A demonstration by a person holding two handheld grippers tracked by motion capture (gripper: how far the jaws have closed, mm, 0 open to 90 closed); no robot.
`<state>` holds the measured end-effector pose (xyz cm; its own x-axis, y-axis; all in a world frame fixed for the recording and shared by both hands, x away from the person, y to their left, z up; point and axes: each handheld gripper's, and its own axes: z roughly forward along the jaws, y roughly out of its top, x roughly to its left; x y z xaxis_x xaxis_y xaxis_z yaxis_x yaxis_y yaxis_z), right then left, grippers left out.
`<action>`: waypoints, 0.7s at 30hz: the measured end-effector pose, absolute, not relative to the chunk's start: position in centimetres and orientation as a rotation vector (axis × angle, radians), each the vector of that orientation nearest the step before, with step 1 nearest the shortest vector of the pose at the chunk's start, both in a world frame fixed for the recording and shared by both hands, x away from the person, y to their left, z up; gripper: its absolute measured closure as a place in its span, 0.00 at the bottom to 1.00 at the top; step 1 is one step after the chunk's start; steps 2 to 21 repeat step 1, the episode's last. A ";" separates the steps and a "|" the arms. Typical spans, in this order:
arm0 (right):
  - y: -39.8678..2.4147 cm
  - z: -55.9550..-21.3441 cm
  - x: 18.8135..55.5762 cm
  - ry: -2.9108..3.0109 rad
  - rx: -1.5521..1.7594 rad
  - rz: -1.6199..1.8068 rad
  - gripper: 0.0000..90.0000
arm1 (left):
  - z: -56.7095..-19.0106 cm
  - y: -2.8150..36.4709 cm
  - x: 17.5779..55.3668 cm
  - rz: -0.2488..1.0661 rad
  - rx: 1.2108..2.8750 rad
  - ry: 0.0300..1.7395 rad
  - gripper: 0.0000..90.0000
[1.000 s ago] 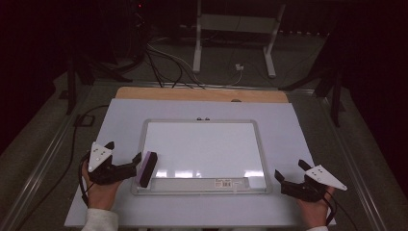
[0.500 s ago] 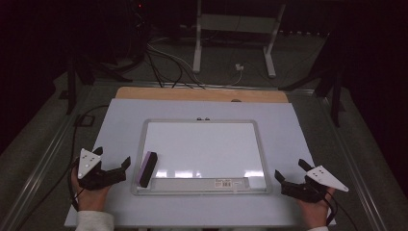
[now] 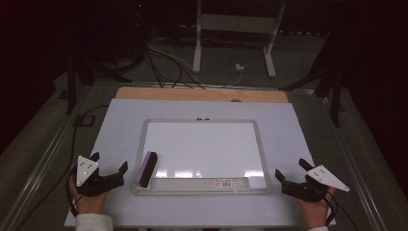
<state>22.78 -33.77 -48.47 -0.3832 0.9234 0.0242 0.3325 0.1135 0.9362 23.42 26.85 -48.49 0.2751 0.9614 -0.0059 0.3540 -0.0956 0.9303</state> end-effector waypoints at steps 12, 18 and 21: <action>-33.7 -48.5 22.8 1.799 1.222 1.266 0.01 | -48.5 26.9 23.5 0.832 1.629 1.237 0.01; -33.7 -48.5 22.8 1.799 1.222 1.266 0.01 | -48.5 26.9 23.5 0.832 1.629 1.237 0.01; -33.7 -48.5 22.8 1.799 1.222 1.266 0.01 | -48.5 26.9 23.5 0.832 1.629 1.237 0.01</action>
